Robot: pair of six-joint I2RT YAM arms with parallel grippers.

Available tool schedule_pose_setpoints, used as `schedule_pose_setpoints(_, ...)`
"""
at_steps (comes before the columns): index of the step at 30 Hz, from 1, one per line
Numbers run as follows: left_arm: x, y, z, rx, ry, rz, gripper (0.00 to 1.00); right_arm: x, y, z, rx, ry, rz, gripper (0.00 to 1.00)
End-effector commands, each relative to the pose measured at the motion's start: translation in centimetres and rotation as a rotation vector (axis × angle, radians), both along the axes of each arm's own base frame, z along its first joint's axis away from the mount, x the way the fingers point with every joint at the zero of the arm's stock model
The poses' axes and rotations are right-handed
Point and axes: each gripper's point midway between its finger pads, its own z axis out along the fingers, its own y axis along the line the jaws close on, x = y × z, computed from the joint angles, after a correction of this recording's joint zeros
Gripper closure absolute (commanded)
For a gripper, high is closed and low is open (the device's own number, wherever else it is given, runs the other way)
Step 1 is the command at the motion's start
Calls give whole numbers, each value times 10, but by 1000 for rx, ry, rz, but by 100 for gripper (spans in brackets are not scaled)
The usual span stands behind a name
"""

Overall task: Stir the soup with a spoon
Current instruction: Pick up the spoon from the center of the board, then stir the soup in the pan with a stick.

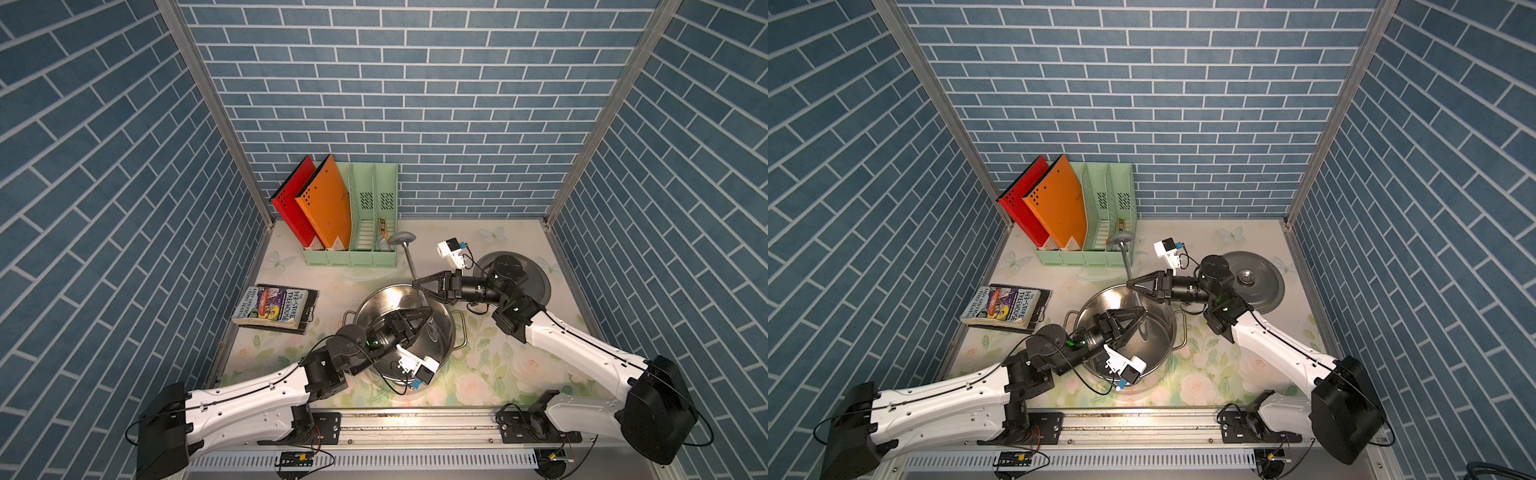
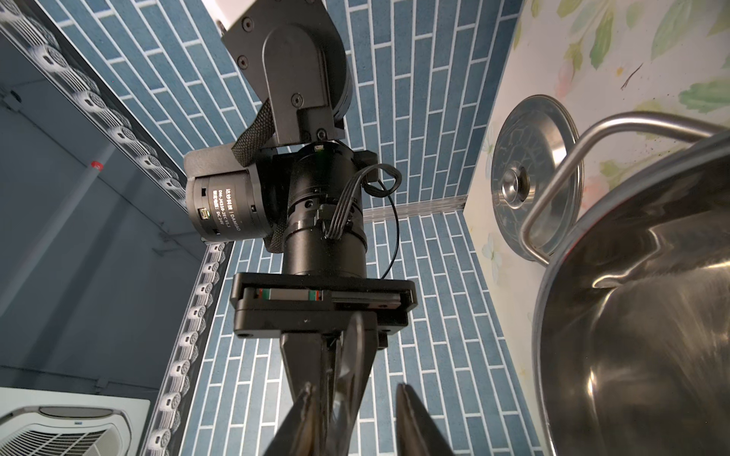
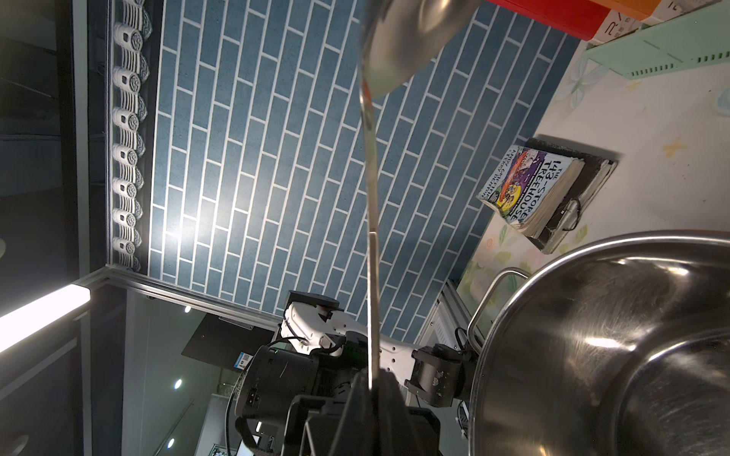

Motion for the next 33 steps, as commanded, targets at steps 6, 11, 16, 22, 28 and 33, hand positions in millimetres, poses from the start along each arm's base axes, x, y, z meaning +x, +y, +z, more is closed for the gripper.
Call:
schedule_pose_setpoints(6,-5,0,27,-91,-16,-9,100,-6,-2,15,54,-40,-12,100)
schedule_pose_setpoints(11,-1,8,56,-235,-2,27,100,3,-20,35,108,-182,-182,46)
schedule_pose_setpoints(16,-2,19,108,-420,51,15,100,9,-55,54,65,-454,-422,22)
schedule_pose_setpoints(22,-13,50,195,-841,483,-124,100,17,-122,55,-108,-711,-775,15)
schedule_pose_setpoints(28,-4,72,224,-1047,1042,-96,100,22,-171,47,-299,-823,-991,15)
schedule_pose_setpoints(33,0,84,182,-1026,1303,87,100,23,-187,39,-372,-883,-1055,16)
